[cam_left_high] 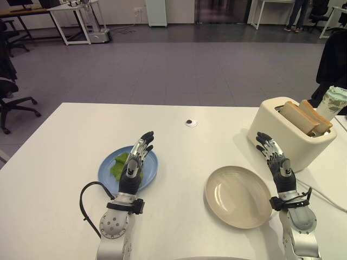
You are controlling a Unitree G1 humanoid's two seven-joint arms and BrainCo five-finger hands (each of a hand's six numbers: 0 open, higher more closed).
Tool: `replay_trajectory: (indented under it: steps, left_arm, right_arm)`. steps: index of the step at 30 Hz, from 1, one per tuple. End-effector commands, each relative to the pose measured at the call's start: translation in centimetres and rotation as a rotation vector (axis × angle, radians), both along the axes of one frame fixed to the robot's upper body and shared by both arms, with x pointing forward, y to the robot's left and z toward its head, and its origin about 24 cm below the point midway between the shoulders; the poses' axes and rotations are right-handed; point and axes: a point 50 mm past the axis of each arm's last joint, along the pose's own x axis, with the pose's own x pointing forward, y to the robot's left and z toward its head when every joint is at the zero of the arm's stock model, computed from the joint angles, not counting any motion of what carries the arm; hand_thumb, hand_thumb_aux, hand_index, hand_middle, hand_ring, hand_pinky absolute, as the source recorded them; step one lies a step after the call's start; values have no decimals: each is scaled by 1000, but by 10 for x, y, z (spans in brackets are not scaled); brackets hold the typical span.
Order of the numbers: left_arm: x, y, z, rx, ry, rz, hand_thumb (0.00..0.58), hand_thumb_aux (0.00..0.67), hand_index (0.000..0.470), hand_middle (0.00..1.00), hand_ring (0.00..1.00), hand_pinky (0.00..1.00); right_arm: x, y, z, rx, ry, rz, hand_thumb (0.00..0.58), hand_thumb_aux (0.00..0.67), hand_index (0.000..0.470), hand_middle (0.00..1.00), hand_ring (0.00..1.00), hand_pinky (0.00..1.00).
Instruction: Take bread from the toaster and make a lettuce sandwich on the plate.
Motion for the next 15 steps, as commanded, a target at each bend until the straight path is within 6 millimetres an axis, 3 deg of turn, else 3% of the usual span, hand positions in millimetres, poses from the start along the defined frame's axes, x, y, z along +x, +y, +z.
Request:
replay_trajectory:
  steps: [1,9,12,15]
  left_arm:
    - [0,0,-2,6,13,4,0,0,0,0,0,0]
    - [0,0,-2,4,11,6,0,0,0,0,0,0]
    - [2,-1,-1,3,7,0,0,0,0,0,0,0]
    - [1,0,-3,0,9,11,0,0,0,0,0,0]
  right_arm:
    - [-1,-1,-1,15,13,1,0,0,0,0,0,0]
    - [1,-2,2,11,5,2,0,0,0,0,0,0]
    - [8,-14,21,21,-20,-12,0,0,0,0,0,0]
    - [24,-44,53,-88,-65,-79,0,0,0,0,0,0]
